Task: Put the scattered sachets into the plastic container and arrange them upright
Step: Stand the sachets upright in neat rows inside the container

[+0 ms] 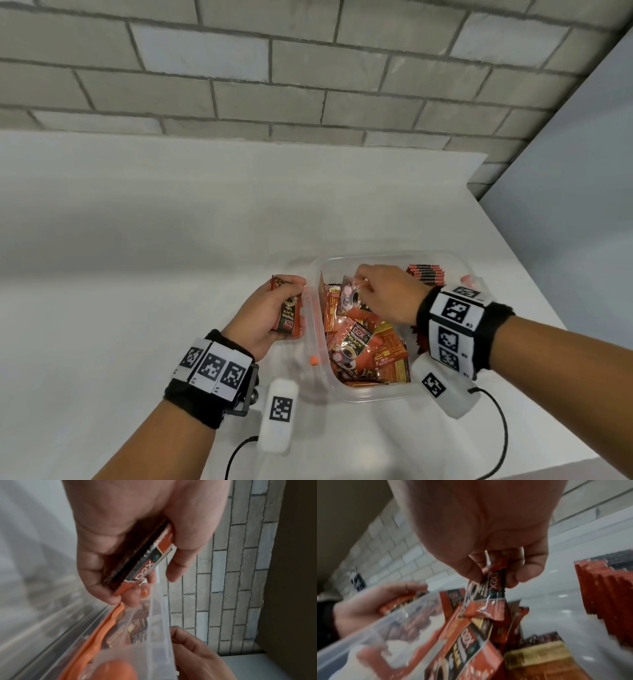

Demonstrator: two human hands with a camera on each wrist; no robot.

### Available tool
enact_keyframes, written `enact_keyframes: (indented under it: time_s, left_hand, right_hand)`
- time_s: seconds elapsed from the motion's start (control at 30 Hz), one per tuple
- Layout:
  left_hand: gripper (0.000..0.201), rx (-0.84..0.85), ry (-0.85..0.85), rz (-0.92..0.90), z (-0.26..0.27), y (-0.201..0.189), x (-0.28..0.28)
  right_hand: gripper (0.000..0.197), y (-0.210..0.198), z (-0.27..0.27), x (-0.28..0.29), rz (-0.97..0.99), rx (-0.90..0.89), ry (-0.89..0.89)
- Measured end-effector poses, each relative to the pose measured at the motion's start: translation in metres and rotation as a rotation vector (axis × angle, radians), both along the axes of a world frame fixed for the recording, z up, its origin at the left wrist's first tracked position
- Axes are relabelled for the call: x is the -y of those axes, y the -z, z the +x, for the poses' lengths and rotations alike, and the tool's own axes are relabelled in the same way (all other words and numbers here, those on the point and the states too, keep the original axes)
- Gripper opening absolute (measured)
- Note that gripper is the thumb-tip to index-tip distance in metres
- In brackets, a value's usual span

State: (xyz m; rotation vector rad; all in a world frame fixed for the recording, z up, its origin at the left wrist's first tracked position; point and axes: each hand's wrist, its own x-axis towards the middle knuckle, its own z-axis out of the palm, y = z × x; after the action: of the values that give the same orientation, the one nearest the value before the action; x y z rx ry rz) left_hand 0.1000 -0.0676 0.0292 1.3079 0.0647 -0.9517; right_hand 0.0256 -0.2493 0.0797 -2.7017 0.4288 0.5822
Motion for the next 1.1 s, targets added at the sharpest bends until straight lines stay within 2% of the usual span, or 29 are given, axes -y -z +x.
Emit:
enact_keyframes:
  time_s: [0.17,0.33,0.47,0.6,0.73,0.87,1.1]
  left_hand:
    - [0.013,-0.003,0.007,-0.014,0.000,0.001,-0.002]
    - [0.015,-0.002,0.022,-0.027,0.001,0.001,-0.003]
    - [0.015,0.001,0.024,-0.027,0.001,0.001,-0.004]
    - [0.018,0.000,0.037,-0.029,0.002,0.000,-0.005]
    - [0.018,0.026,0.054,-0.020,0.006,-0.001,-0.010]
    - [0.017,0.044,0.040,-0.025,0.012,-0.003,-0.015]
    - [0.018,0.080,-0.010,-0.060,0.010,-0.010,-0.019]
  right_hand:
    - [0.053,0.003,0.005,-0.004,-0.001,-0.061,-0.005]
    - [0.070,0.005,0.001,-0.011,-0.059,-0.138,-0.096]
    - [0.062,0.002,-0.003,-0.016,-0.132,-0.128,-0.142]
    - [0.053,-0.005,-0.005,-0.025,-0.083,-0.196,-0.165]
    - [0.060,-0.007,-0.002,-0.030,-0.036,-0.288,-0.143]
    - [0.076,-0.004,-0.005,-0.033,-0.045,-0.362,-0.207]
    - [0.067,-0.012,-0.010,-0.020,0.009,-0.265,-0.190]
